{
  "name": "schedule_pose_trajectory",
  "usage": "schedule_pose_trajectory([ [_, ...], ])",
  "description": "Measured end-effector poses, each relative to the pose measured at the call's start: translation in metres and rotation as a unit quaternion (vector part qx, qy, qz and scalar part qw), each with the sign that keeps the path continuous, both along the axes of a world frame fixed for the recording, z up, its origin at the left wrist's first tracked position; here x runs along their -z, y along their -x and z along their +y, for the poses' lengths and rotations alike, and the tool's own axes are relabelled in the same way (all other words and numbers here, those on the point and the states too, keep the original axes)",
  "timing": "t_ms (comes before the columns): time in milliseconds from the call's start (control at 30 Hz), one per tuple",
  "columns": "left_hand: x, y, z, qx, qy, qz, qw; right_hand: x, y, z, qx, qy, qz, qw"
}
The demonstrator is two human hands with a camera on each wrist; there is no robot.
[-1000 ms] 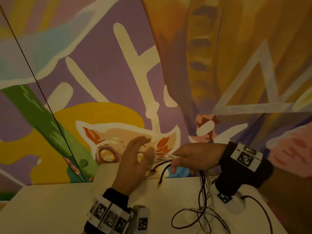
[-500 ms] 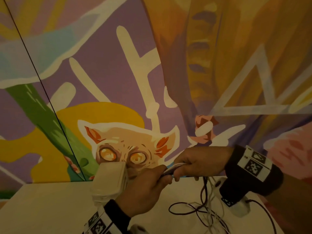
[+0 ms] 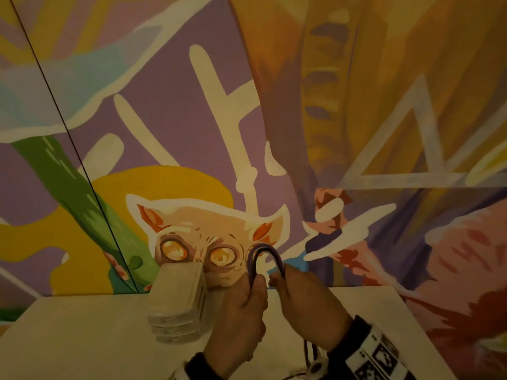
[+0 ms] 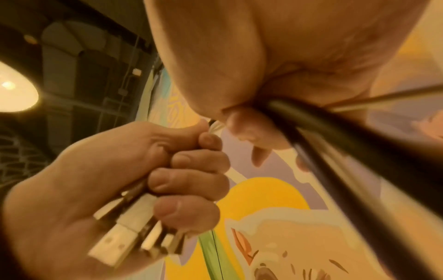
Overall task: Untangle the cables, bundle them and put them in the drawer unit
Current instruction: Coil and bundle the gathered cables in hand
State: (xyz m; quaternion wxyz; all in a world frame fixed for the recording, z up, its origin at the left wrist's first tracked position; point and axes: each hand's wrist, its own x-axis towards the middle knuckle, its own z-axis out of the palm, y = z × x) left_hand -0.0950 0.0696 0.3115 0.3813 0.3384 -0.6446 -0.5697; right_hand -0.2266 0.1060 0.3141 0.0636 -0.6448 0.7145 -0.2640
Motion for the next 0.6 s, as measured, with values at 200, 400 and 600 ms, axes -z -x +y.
schedule_pose_trajectory([
  [200, -0.003, -0.004, -0.004, -0.012, 0.134, -0.067, 0.989, -0.009, -0.016, 0.004, -0.033, -0.056, 0.099, 0.993],
  [400, -0.019, -0.004, 0.0, 0.017, 0.043, -0.035, 0.998, -0.017, -0.028, 0.008, -0.041, -0.095, 0.133, 0.986],
  [600, -0.019, 0.003, -0.003, -0.051, -0.022, 0.037, 0.998, -0.022, -0.029, 0.013, -0.067, -0.045, 0.186, 0.979],
])
